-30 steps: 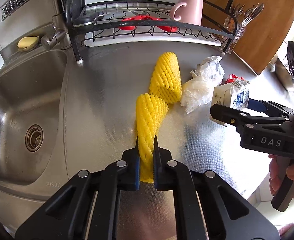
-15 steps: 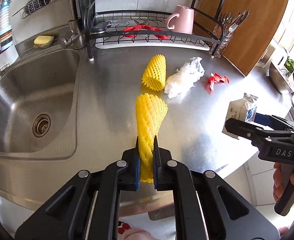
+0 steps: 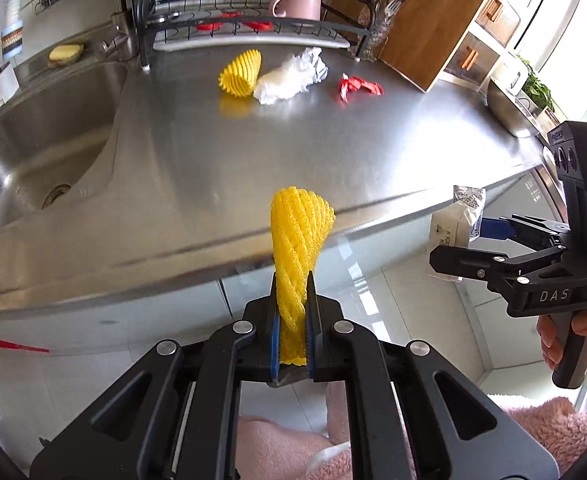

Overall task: Collect trash
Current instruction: 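Carry the foam net and milk carton down over the bin with both tools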

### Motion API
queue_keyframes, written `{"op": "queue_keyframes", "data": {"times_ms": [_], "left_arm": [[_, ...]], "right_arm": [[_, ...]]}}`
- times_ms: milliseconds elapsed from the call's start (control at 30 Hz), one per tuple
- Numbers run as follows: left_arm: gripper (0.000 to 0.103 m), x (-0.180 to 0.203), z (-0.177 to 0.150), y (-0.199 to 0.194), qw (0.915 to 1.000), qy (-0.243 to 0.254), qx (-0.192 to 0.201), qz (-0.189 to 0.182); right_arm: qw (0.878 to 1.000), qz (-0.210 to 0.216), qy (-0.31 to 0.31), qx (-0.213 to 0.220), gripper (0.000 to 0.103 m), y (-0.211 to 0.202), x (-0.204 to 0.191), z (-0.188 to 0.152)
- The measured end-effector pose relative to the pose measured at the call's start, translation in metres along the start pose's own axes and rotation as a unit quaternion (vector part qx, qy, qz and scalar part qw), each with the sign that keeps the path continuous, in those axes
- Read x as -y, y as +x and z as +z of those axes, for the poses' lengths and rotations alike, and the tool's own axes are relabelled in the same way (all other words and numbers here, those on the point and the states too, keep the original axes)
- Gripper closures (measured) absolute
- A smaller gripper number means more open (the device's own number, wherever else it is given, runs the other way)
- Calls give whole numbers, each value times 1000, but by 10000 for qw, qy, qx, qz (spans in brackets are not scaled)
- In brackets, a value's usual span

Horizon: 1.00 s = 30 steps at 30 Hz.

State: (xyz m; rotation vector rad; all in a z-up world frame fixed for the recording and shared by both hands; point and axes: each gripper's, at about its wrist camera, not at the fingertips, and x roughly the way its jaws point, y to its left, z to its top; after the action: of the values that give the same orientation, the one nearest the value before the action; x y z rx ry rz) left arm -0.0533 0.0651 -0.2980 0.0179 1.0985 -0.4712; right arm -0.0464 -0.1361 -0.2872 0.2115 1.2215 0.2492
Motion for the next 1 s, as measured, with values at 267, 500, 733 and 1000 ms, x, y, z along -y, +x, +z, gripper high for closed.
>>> {"op": "queue_keyframes", "data": {"times_ms": [267,500,733,1000], "left_arm": [[95,1,-61,61,9944,-339,-942,-327],[95,-11,-95,122,9904,-344,-1299,-311],[95,-22,-119,186,9848,-685,-1523,-486],[95,-26,-144,226,9814,-731,-1714,-466]], "right_arm": [[9926,152,793,-901,15,52,19,-54],[9886,-324,852,-1198,15,100,30,-79],[9869,-567,972,-1159,15,150,40,-97],[9816,-442,1223,-1397,15,200,60,-104]]}}
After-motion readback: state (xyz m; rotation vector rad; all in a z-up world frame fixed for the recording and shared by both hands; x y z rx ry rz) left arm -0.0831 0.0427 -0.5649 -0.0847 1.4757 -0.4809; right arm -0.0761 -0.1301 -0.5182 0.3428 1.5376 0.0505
